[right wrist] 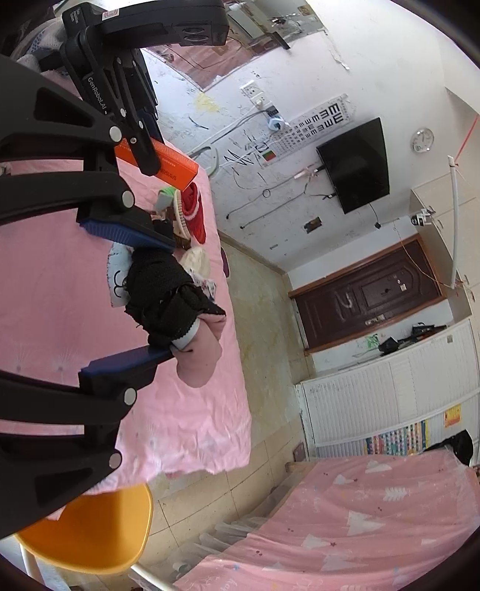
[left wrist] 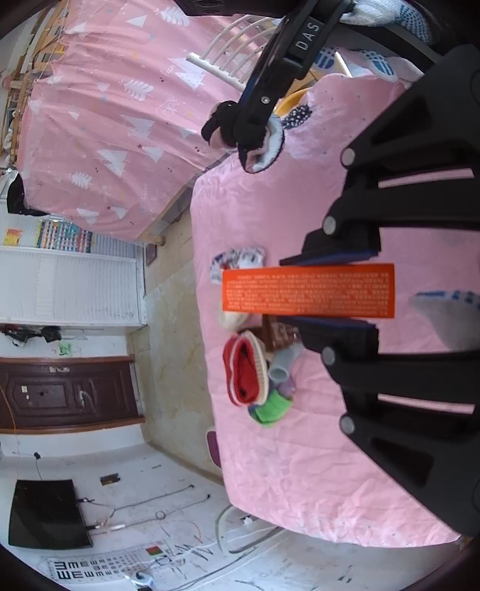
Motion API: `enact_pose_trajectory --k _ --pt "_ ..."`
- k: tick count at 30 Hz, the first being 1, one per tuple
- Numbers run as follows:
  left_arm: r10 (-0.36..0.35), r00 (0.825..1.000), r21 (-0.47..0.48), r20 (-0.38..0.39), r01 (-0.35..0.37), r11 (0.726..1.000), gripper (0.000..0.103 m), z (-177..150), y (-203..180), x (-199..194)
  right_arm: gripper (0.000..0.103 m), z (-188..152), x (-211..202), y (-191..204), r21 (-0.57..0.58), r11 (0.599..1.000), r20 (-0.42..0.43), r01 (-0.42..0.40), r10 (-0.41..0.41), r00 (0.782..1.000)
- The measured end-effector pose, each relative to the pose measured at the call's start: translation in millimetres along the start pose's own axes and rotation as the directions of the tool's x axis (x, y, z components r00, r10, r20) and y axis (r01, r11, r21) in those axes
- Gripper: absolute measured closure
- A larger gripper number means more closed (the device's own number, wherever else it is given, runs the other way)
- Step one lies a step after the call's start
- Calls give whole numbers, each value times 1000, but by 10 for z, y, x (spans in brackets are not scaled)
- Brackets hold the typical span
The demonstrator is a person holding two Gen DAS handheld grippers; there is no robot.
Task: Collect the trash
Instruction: 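Carry the orange box and black glove to the bucket and release both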
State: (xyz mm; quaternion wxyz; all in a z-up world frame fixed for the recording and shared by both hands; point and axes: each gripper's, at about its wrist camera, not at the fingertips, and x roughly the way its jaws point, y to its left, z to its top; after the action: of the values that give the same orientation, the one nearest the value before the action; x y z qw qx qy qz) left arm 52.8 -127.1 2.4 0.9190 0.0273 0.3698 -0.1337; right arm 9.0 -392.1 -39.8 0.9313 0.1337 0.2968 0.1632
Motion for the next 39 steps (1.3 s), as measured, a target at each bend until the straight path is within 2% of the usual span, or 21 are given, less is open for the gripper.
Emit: enact_pose_trajectory --k 9,14,19,25,34,39 --pt "-36 999 70 -5 36 997 81 113 -507 81 62 -6 -419 -480 49 996 70 76 -79 994" --pt "-126 992 75 -24 127 989 81 207 -818 178 62 -47 -627 -779 79 989 96 126 -134 986" --pt "-171 985 94 -35 173 980 81 250 -1115 274 62 -132 -808 -1079 102 980 108 171 -182 977" --pt "-214 976 137 -39 217 966 81 292 -1493 351 62 -241 -933 -1382 106 970 98 220 -230 968" --pt "-310 948 174 -75 319 932 81 354 -2003 513 62 -451 -877 -1728 83 947 38 310 -313 949" --pt "-328 939 180 -107 342 922 81 410 -2264 676 53 -539 -825 -1935 108 943 6 316 -319 948"
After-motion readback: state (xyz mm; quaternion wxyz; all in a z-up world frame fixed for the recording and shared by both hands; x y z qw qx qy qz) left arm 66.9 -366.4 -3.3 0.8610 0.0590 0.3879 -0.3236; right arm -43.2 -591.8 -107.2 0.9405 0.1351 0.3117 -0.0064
